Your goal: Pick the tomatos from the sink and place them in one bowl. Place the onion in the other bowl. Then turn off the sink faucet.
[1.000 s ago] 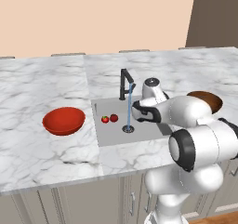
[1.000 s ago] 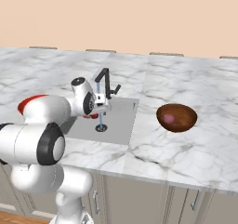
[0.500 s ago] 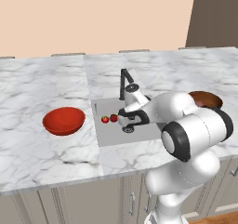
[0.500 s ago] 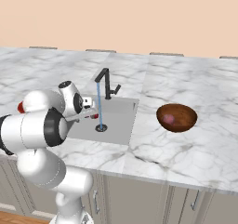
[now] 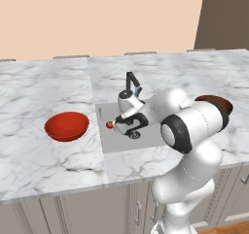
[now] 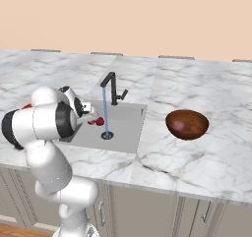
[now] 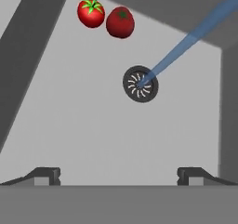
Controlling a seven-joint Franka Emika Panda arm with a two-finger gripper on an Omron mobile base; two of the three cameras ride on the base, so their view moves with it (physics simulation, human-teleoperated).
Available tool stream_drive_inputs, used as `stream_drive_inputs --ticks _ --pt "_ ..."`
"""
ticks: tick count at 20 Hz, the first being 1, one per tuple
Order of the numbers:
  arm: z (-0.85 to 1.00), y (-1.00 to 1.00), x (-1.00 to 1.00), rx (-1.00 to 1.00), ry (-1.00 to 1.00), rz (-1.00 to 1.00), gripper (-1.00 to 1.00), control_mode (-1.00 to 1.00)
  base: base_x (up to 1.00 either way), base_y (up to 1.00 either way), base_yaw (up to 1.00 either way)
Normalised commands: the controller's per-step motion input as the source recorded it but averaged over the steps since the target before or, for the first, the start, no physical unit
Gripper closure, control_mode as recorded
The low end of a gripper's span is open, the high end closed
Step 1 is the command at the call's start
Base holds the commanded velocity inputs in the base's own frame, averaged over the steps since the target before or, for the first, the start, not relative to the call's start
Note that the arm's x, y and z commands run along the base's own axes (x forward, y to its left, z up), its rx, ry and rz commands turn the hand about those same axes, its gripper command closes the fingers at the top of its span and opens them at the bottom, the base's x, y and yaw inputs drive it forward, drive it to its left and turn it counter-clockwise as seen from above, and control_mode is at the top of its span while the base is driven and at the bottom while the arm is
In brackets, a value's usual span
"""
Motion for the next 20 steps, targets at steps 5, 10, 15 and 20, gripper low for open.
stream_drive_inputs --ticks 5,10,15,20 --pt "-0.19 0.22 0.28 0.00 -0.07 0.00 -1.00 -1.00 0.00 0.00 0.00" --pt "-0.13 0.13 0.28 0.00 -0.06 0.00 -1.00 -1.00 0.00 0.00 0.00" --pt "-0.05 0.00 0.32 0.00 -0.02 0.00 -1.00 -1.00 0.00 0.00 0.00" --pt "-0.07 0.00 0.34 0.00 0.00 0.00 -1.00 -1.00 0.00 0.00 0.00"
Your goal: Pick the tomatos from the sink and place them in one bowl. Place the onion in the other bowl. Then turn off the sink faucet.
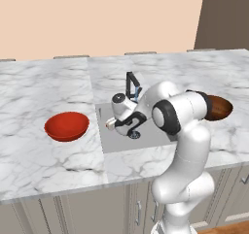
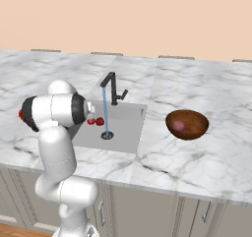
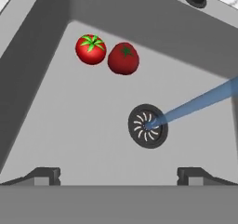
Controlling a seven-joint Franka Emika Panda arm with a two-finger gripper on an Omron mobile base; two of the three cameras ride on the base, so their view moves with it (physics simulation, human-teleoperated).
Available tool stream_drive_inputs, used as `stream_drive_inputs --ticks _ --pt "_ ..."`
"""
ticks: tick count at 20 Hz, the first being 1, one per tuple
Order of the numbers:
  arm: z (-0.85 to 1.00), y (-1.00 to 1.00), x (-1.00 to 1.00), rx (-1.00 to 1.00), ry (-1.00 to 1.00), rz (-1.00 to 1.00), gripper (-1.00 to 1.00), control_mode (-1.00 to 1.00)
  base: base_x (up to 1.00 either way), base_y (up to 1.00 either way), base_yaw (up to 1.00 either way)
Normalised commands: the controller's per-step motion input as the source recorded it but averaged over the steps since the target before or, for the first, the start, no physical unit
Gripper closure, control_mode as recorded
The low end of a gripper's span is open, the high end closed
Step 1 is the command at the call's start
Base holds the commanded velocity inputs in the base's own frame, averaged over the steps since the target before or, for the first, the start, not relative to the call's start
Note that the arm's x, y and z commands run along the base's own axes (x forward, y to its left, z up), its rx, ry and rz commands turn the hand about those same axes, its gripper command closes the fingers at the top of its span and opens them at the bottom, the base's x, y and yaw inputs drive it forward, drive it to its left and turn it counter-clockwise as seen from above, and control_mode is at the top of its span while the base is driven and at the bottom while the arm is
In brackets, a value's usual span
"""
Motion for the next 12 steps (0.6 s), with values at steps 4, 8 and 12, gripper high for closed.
stream_drive_inputs --ticks 4,8,12 --pt "-0.10 0.00 0.34 0.00 0.00 0.00 -1.00 -1.00 0.00 0.00 0.00" --pt "-0.15 0.01 0.38 0.00 0.00 0.00 -1.00 -1.00 0.00 0.00 0.00" --pt "-0.19 0.00 0.35 0.00 0.00 0.00 -1.00 -1.00 0.00 0.00 0.00"
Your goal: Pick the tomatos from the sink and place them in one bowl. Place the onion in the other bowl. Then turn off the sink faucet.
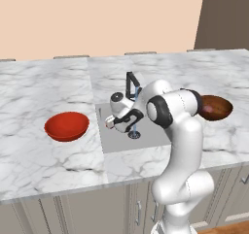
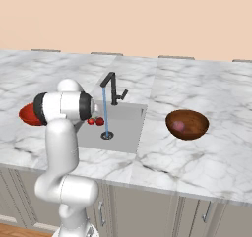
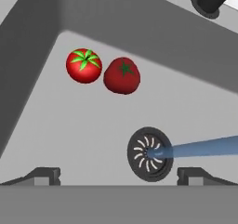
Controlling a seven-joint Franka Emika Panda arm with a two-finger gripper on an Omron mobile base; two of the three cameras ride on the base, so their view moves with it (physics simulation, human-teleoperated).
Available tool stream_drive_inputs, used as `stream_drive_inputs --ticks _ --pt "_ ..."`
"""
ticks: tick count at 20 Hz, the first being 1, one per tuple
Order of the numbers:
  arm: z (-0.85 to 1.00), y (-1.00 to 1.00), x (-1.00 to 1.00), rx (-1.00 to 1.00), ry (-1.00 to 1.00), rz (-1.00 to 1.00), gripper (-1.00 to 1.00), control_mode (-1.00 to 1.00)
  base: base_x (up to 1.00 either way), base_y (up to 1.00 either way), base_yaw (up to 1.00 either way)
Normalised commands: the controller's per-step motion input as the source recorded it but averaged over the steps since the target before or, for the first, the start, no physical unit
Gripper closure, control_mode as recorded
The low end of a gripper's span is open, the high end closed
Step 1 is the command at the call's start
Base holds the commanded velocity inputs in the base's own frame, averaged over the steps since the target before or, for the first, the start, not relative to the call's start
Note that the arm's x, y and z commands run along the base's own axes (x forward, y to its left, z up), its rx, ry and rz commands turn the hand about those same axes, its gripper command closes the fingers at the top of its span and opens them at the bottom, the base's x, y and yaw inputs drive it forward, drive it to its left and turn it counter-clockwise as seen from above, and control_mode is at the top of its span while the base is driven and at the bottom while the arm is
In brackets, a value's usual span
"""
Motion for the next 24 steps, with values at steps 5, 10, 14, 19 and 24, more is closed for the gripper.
stream_drive_inputs --ticks 5,10,14,19,24 --pt "-0.19 0.01 0.33 0.00 0.00 0.00 -1.00 -1.00 0.00 0.00 0.00" --pt "-0.21 0.01 0.33 0.00 0.00 0.00 -1.00 -1.00 0.00 0.00 0.00" --pt "-0.17 0.00 0.32 0.00 0.00 0.00 -1.00 -1.00 0.00 0.00 0.00" --pt "-0.16 0.00 0.34 0.00 0.00 0.00 -1.00 -1.00 0.00 0.00 0.00" --pt "-0.18 0.00 0.33 0.00 0.00 0.00 -1.00 -1.00 0.00 0.00 0.00"
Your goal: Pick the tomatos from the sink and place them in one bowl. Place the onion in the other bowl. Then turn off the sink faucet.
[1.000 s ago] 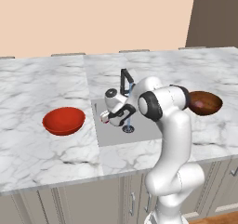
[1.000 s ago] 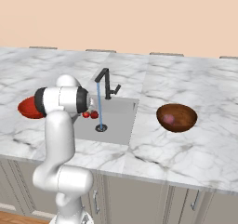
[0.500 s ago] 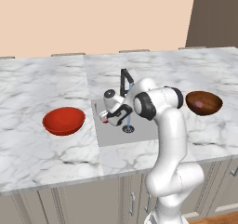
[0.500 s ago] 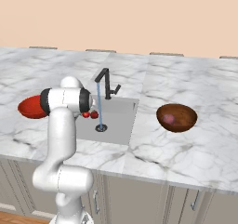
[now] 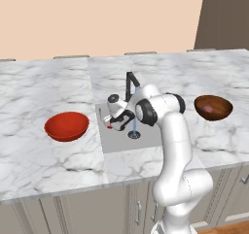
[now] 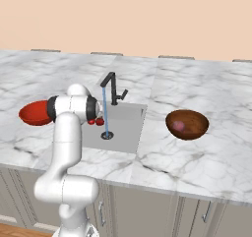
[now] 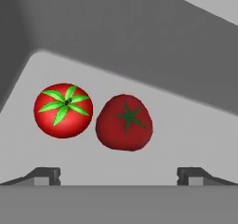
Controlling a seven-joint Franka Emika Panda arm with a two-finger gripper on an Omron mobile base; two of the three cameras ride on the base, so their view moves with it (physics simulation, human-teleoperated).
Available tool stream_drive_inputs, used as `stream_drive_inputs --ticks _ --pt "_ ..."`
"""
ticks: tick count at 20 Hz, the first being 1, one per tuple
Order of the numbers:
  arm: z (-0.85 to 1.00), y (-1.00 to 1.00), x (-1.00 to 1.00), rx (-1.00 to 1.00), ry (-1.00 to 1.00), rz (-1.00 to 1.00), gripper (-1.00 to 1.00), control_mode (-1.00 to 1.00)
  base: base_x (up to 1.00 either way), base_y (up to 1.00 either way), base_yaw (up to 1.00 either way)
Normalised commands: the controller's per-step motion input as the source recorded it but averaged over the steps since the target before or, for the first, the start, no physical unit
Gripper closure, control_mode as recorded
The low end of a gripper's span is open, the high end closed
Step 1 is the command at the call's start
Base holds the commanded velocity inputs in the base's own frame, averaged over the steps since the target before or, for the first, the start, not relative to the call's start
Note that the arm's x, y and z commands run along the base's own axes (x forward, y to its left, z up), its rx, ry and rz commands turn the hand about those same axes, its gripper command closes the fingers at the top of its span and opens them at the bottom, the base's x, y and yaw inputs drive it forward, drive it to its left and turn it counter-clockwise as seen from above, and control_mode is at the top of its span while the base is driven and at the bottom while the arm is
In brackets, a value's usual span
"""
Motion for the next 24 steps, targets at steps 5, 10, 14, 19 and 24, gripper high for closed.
stream_drive_inputs --ticks 5,10,14,19,24 --pt "-0.19 0.00 0.25 0.00 0.00 0.00 -1.00 -1.00 0.00 0.00 0.00" --pt "-0.18 0.00 0.21 0.00 0.00 0.00 -1.00 -1.00 0.00 0.00 0.00" --pt "-0.17 0.00 0.19 0.00 0.00 0.00 -1.00 -1.00 0.00 0.00 0.00" --pt "-0.14 0.00 0.22 0.01 0.00 0.00 -1.00 -1.00 0.00 0.00 0.00" --pt "-0.25 -0.09 0.04 0.03 0.00 0.00 -1.00 -1.00 0.00 0.00 0.00"
